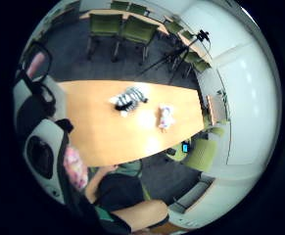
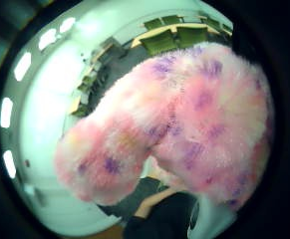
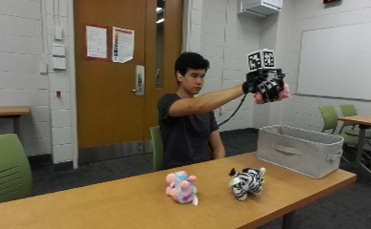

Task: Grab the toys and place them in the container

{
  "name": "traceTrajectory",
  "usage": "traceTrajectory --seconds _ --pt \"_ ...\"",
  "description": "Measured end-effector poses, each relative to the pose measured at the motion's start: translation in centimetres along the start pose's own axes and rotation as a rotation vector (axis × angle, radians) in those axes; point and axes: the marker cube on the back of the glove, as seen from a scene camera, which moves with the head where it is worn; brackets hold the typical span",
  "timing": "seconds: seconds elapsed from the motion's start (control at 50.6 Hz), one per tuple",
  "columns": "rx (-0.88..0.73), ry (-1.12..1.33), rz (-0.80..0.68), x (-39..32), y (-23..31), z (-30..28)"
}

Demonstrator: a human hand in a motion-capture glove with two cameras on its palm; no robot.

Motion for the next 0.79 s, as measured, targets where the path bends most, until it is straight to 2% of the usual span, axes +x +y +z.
traceTrajectory --seconds 0.178,0.237,0.277,0.297,0.356,0.435,0.514,0.554,0.613,0.731,0.791 --pt "0.000 -0.020 -0.127 -10.7 0.5 -0.4" --pt "-0.001 -0.050 -0.291 -14.5 1.7 -0.5" --pt "0.001 -0.050 -0.417 -13.9 0.6 0.2" --pt "0.002 -0.033 -0.427 -12.8 -0.7 0.8" --pt "-0.013 -0.033 -0.336 -11.8 -3.1 1.9" --pt "-0.050 -0.087 -0.253 -13.9 -3.1 2.4" --pt "-0.023 0.019 -0.420 -13.1 -3.6 3.8" --pt "-0.024 0.067 -0.437 -12.7 -3.8 4.4" --pt "-0.134 -0.039 -0.256 -14.4 -3.3 4.7" --pt "-0.316 -0.167 -0.044 -16.1 -3.3 5.3" --pt "-0.302 -0.147 -0.111 -15.0 -3.4 5.8"
